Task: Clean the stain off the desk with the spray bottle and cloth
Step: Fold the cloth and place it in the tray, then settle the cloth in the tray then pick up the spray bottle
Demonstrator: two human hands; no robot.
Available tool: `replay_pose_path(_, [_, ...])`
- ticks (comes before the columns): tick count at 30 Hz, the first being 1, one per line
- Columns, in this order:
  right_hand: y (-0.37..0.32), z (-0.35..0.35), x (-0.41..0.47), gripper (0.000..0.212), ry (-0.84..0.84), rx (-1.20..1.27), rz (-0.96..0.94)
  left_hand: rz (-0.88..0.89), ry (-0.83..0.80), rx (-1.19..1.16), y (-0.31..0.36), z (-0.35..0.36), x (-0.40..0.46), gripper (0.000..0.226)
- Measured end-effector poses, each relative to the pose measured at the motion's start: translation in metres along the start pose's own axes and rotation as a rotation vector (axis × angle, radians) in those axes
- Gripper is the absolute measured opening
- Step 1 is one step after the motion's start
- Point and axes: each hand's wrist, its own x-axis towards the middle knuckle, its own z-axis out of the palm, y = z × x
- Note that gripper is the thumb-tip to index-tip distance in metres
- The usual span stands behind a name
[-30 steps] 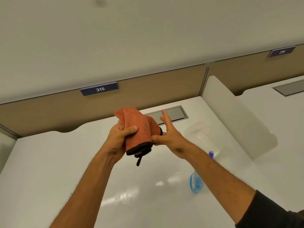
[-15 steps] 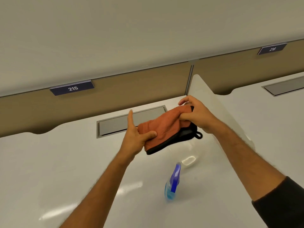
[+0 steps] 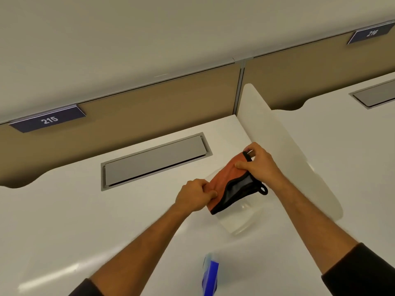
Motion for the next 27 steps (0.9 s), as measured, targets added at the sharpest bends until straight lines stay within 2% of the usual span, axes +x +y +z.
replay_pose_path(3, [0.022, 0.021, 0.009, 0.029, 0.002, -0.093, -0.068, -0.037, 0.061, 0.102, -0.003, 0.013, 0.020, 0.043])
replay_pose_path(6, [0.040, 0.044, 0.014, 0.025, -0.006, -0.228, -0.142, -0.067, 0.102, 0.059, -0.006, 0.026, 0.032, 0.037])
replay_pose_path(11, [0.071, 0.074, 0.009, 0.041, -0.194, -0.364, -0.312, 0.006, 0.200, 0.013, -0.010, 0.036, 0.049, 0.019])
replay_pose_path(13, [0.081, 0.079, 0.009, 0.043, -0.171, -0.394, -0.349, 0.041, 0.201, -0.018, -0.012, 0.035, 0.055, 0.020])
replay_pose_path(17, [0.082, 0.080, 0.010, 0.046, -0.096, -0.407, -0.281, 0.111, 0.172, -0.057, -0.014, 0.032, 0.059, 0.025])
replay_pose_path(22, [0.065, 0.064, -0.004, 0.058, -0.146, -0.369, -0.242, 0.185, 0.169, -0.071, -0.019, 0.028, 0.037, 0.030])
replay_pose_path(25, [0.046, 0.048, -0.024, 0.048, -0.018, -0.369, -0.262, 0.171, 0.148, -0.017, -0.035, 0.020, 0.004, 0.039])
replay_pose_path(27, [0.037, 0.040, -0.047, 0.043, -0.066, -0.314, -0.227, 0.160, 0.078, 0.025, -0.051, 0.015, -0.023, 0.039])
